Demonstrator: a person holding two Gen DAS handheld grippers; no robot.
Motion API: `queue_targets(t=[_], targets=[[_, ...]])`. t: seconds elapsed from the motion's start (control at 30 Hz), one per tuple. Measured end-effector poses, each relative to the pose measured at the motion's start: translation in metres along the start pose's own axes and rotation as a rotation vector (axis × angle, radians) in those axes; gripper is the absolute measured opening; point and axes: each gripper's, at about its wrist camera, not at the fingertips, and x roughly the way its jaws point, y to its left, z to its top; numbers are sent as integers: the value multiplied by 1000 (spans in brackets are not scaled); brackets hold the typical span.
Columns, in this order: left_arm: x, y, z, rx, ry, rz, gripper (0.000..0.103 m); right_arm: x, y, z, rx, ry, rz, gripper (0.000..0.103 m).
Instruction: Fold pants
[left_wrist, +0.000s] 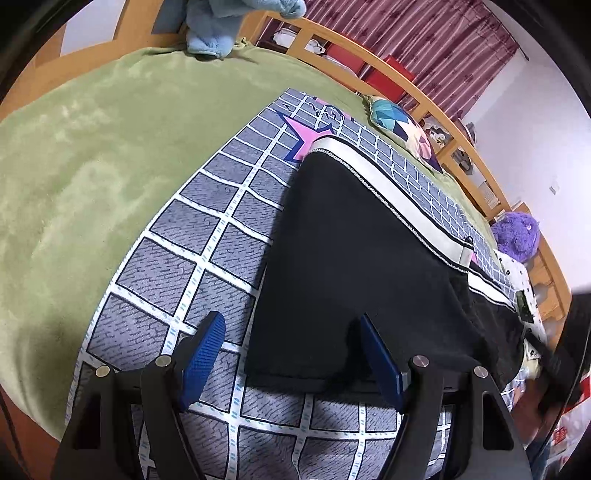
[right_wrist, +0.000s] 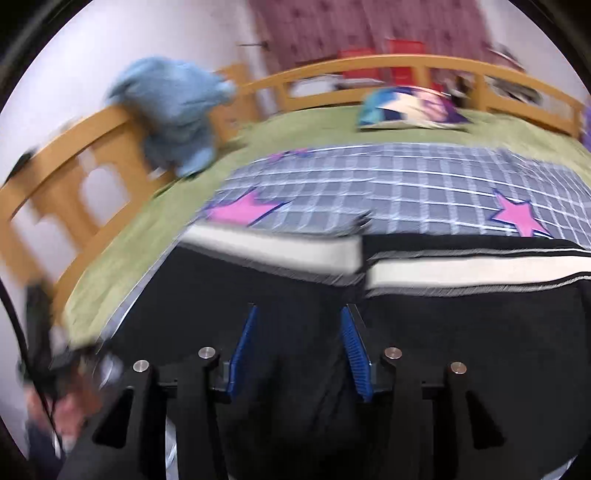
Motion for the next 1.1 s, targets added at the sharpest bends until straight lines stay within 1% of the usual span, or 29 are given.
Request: queue_targets(t=[0.03,0.07,0.13,0.17,0.2,0.23,0.27,0.3,0.33,0.37,0.4,0.43,0.5,0.57,0.6,0.67,0.7,0.73,0.8,0.87,0.93,1.0,1.1], targets=[[0,2,0,-15,2,-10,73,0,5,-13,-33,30,-1,46],[1,3,0,-30,4,-20,73,5,9,-23,-52,58,-19,46],[3,9,2,-71,9,-51,73,22,4,-56,-61,132,-71,48],[5,11,4,-85,12,-66,72,25,1,-65,-43,130,-60,49],[7,11,6,-98,15,-83,71,19,-2,-71,-19,71,-51,50],[9,12,7,-104,16,-90,69,14,-3,-72,5,49,-43,51],[10,11,8,-108,13,-95,64,12,-5,-71,30,46,-32,52],[12,8,8,-107,12,-97,52,9,-8,-69,70,37,-17,52],[14,4,8,-100,9,-75,49,7,-10,-70,102,28,-6,52],[14,0,7,-80,-2,-39,44,5,-15,-69,134,24,5,52],[13,-7,7,-40,-10,-8,32,5,-16,-69,144,28,10,52],[7,-16,8,7,-39,21,25,3,-16,-69,143,27,9,52],[-9,-33,10,64,-101,33,21,-6,-12,-71,112,2,2,52],[-26,-61,12,121,-158,54,20,-19,-12,-72,65,-20,-17,52],[-33,-75,12,145,-177,56,19,-31,-15,-73,38,-44,-40,52],[-45,-115,12,229,-208,48,18,-50,-25,-77,18,-104,-114,53],[-49,-138,10,282,-218,46,17,-59,-34,-79,33,-124,-132,54],[-52,-163,6,343,-225,40,17,-65,-45,-80,62,-124,-127,55],[-51,-205,-5,439,-216,5,16,-72,-70,-83,148,-103,-96,55],[-41,-247,-23,529,-176,-41,15,-78,-97,-90,239,-94,-80,55],[-26,-277,-44,593,-140,-72,15,-80,-116,-96,287,-80,-105,55],[-2,-298,-64,625,-69,-102,15,-82,-130,-101,321,-62,-113,55],[27,-307,-86,598,12,-125,15,-91,-141,-110,353,-70,-108,55]])
